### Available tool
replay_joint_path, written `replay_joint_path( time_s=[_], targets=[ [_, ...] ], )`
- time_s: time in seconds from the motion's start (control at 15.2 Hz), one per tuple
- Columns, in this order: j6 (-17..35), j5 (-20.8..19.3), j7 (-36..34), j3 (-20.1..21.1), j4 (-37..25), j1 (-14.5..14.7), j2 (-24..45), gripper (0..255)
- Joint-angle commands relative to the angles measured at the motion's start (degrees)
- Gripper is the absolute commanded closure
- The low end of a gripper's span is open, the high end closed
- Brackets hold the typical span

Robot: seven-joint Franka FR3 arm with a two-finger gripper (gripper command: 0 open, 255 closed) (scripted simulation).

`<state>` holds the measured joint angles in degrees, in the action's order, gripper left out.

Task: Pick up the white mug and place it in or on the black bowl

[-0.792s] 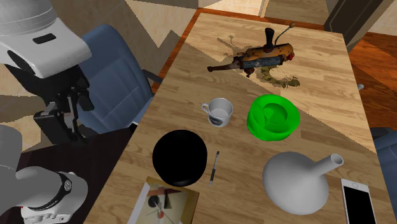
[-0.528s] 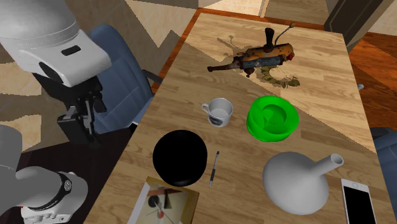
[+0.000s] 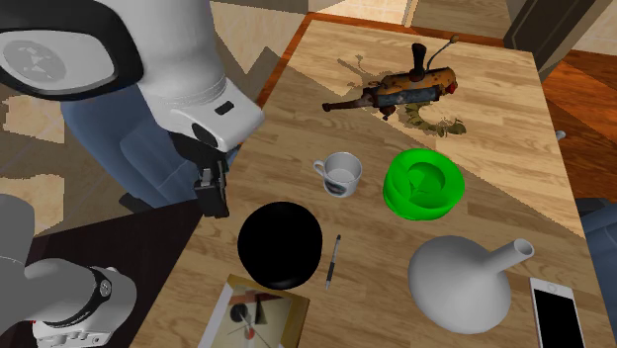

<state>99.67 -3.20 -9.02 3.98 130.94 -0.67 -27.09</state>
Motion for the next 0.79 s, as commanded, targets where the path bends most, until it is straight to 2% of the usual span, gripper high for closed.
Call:
replay_joint_path(
  time_s=[0.0, 0.73],
  targets=[
    [3.4, 0.6, -1.0, 0.3, -0.8, 0.1, 3.8, 0],
    [17.3, 2.6, -4.7, 1.2, -10.8, 0.3, 25.6, 0]
  ],
)
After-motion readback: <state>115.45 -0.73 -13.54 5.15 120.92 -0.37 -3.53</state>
